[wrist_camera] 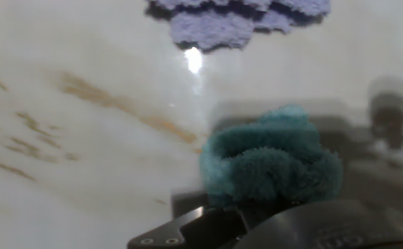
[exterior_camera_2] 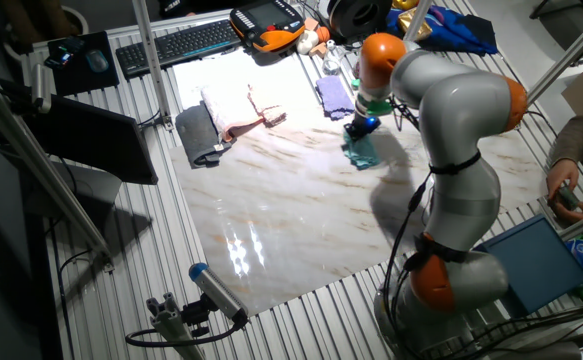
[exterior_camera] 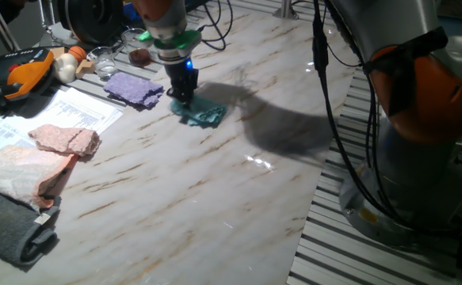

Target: Clean the table with a cloth

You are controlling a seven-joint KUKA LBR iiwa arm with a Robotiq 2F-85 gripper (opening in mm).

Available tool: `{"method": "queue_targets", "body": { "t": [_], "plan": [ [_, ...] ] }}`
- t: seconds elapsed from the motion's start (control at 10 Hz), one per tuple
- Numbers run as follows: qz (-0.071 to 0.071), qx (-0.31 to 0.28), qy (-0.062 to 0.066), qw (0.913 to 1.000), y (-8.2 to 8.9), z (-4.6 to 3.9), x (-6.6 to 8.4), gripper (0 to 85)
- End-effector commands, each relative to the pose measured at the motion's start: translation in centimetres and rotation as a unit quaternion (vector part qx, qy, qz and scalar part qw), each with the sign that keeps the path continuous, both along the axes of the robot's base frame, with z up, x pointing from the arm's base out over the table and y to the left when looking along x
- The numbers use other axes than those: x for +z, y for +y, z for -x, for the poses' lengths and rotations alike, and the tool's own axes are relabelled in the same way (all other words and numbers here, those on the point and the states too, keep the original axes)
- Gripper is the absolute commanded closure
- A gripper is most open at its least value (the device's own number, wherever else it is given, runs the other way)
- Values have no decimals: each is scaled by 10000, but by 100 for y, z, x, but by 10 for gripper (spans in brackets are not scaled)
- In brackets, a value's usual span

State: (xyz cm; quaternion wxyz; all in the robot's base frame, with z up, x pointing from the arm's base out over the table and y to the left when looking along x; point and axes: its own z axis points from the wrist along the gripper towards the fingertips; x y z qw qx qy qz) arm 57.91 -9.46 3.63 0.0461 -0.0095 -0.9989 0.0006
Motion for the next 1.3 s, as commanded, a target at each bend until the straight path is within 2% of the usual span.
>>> {"method": "queue_targets", "body": {
  "t": [0.0, 0.3, 0.4, 0.6, 0.7, 1.1, 1.2],
  "plan": [
    [10, 52, 5, 10000, -55, 17, 13, 850],
    [16, 212, 128, 9997, -248, 104, 35, 850],
    [-5, 257, 159, 9995, -292, 162, 17, 850],
    [-63, 281, 242, 9993, -277, 226, 17, 850],
    [-90, 237, 303, 9992, -220, 243, 44, 850],
    [-98, -5, 343, 9994, 83, 391, 70, 850],
    [-145, -117, 345, 9992, 179, 428, 54, 850]
  ]
}}
